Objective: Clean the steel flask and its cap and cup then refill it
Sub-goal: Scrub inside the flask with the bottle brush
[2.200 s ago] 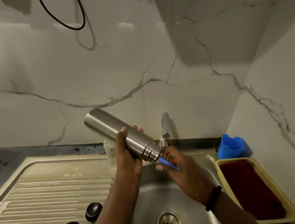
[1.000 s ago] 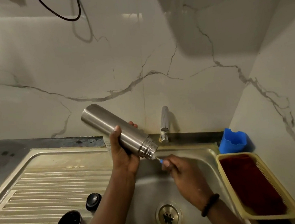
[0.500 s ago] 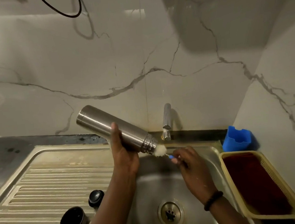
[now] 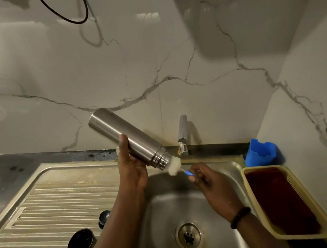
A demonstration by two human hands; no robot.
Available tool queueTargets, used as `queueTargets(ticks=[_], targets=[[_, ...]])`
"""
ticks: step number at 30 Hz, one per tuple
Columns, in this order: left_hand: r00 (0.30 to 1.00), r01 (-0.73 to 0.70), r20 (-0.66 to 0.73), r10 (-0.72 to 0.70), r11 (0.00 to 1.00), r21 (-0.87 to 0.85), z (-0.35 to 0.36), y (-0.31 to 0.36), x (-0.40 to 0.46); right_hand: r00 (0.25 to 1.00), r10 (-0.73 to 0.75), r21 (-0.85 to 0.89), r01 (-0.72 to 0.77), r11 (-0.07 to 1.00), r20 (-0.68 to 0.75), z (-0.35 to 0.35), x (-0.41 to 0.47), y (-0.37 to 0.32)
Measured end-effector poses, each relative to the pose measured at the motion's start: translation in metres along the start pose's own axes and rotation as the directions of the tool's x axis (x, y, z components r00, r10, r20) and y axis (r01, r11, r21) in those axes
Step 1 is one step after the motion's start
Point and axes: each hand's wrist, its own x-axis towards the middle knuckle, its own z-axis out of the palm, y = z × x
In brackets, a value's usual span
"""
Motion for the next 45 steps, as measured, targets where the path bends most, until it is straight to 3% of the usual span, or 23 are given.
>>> queueTargets(ticks=[3,5,11,14,17,22,24,29,32,36,39,41,43,45], targets=[[0.999,0.019,0.036,-0.020,0.999,0.026,0.005,-0.013,-0.015,0.984,-0.128,-0.152,0.108,0.982,-0.126,0.006,0.004,0.002],[0.996,0.080,0.033,-0.079,0.997,-0.010,0.015,-0.021,-0.020,0.966,-0.218,-0.213,0.186,0.959,-0.138,0.020,0.006,-0.005],[0.999,0.039,-0.037,-0.039,0.999,-0.019,0.003,-0.009,-0.005,0.989,-0.004,-0.177,-0.023,0.984,-0.148,-0.009,-0.002,0.014],[0.993,0.079,-0.075,-0.088,0.991,-0.110,0.004,-0.019,-0.010,0.985,-0.091,-0.199,0.061,0.978,-0.144,0.006,0.001,-0.009],[0.997,0.071,-0.028,-0.078,0.980,-0.188,0.003,-0.013,-0.008,0.998,-0.045,-0.089,0.040,0.995,-0.054,-0.003,-0.001,-0.011],[0.999,0.032,0.001,-0.032,0.993,-0.112,0.011,-0.013,-0.015,0.985,-0.107,-0.143,0.087,0.986,-0.138,0.009,0.003,-0.010],[0.998,0.058,-0.023,-0.061,0.994,-0.090,0.014,-0.016,-0.016,0.985,-0.135,-0.179,0.113,0.977,-0.112,0.023,0.005,-0.017],[0.998,-0.051,-0.050,0.048,0.997,-0.064,-0.002,-0.007,-0.006,0.999,0.050,-0.072,-0.049,0.996,0.012,-0.001,0.000,0.000],[0.997,0.018,-0.070,-0.021,0.999,-0.046,0.004,-0.017,-0.011,0.999,0.011,-0.120,-0.007,0.993,0.033,0.019,0.003,-0.012],[1.000,0.030,0.005,-0.030,0.999,-0.043,0.008,-0.007,-0.006,0.997,0.012,0.074,-0.018,0.997,0.080,0.015,-0.007,-0.005],[0.998,-0.061,0.010,0.060,0.993,0.099,0.007,-0.008,-0.001,1.000,-0.012,0.053,0.013,0.999,-0.024,0.008,-0.007,0.002],[0.998,-0.069,0.011,0.068,0.984,0.162,0.012,-0.016,-0.005,0.984,-0.120,-0.097,0.107,0.989,-0.134,0.023,0.002,-0.003],[0.999,-0.034,0.022,0.031,0.990,0.136,0.015,-0.019,-0.007,0.973,-0.160,-0.186,0.128,0.974,-0.166,0.034,0.005,-0.002],[0.999,-0.032,-0.015,0.034,0.997,0.075,0.010,-0.011,-0.004,0.989,-0.069,-0.130,0.051,0.990,-0.133,0.027,-0.001,0.007]])
